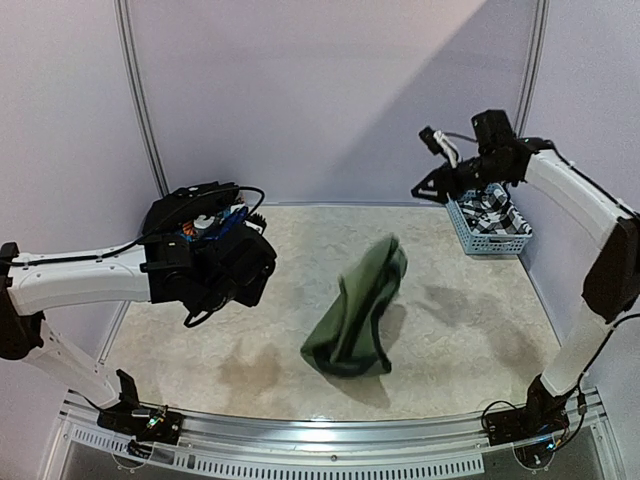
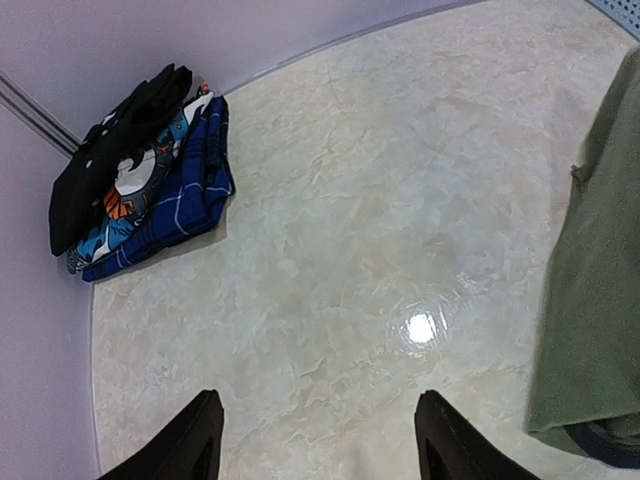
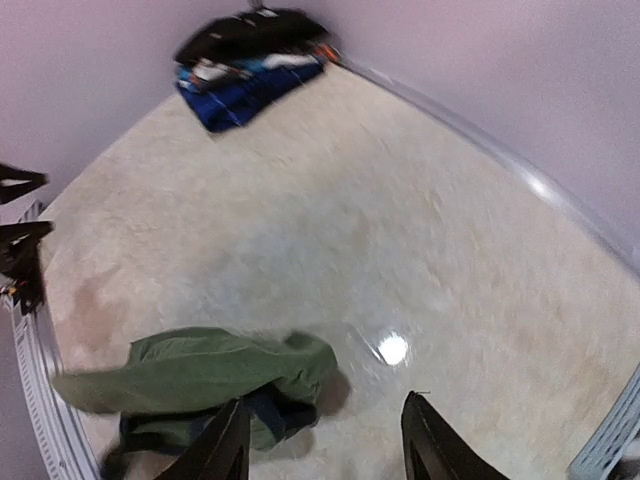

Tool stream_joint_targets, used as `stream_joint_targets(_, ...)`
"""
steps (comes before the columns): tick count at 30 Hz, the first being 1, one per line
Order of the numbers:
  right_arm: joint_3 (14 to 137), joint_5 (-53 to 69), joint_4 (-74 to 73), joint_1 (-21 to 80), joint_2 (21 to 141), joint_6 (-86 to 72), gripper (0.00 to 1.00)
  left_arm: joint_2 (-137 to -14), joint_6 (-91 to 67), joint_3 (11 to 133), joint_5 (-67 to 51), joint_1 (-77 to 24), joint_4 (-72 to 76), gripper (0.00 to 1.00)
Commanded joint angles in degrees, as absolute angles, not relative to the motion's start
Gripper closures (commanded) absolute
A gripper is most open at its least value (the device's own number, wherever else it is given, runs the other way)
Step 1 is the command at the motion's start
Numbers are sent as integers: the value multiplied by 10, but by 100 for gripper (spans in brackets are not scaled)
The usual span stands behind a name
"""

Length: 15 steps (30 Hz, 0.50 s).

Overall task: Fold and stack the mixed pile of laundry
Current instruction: Place the crumpled tank top at the center of the board, then adjust the crumpled tank top at the center of the board.

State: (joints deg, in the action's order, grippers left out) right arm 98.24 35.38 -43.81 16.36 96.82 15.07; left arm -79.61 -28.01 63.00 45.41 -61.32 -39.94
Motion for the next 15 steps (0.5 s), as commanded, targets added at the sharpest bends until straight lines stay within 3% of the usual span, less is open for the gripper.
stream_joint_targets(1, 893, 272, -425, 119, 991, 88, 47, -785, -290, 615, 453, -609, -423, 33)
stream_joint_targets(8, 774, 327, -488, 150, 943, 111, 46, -847, -206, 637, 285, -608, -302, 34)
stream_joint_targets(12, 720, 350, -504, 154, 953, 107, 44, -950, -192, 703, 115, -617, -228, 35)
stream_joint_targets(15, 712, 351, -522, 154, 987, 115, 44, -1038, -216, 776, 69, -636, -193, 34)
